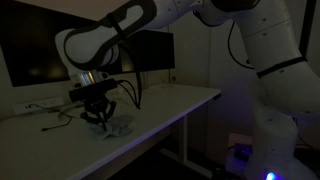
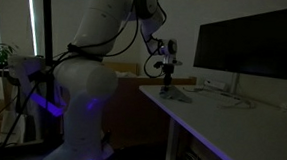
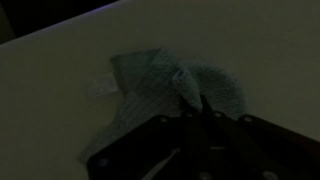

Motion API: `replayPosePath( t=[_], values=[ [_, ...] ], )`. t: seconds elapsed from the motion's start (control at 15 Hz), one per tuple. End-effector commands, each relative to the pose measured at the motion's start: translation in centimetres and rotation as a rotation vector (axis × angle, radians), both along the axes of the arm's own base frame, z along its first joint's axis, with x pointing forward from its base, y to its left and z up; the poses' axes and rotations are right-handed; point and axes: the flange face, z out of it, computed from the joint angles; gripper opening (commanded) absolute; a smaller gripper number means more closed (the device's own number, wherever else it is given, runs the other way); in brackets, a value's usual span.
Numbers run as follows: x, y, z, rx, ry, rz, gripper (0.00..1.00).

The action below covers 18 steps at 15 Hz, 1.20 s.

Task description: Wipe the counter with the cloth

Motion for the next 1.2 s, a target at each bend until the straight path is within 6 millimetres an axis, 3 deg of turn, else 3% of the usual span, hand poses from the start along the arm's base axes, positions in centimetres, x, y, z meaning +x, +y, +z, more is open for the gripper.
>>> replayPosePath(
  t=[0.0, 0.33, 0.87, 1.13],
  values=[
    [-1.0, -3.8, 1.2, 0.025, 0.001, -0.04, 0.08],
    [-0.8, -9.1, 2.7, 0.018, -0.012, -0.096, 0.08],
    [-2.8, -16.5, 3.3, 0.02, 0.016, -0.147, 0.08],
    [-3.8, -19.9, 4.8, 0.015, -0.004, -0.178, 0.09]
  ],
)
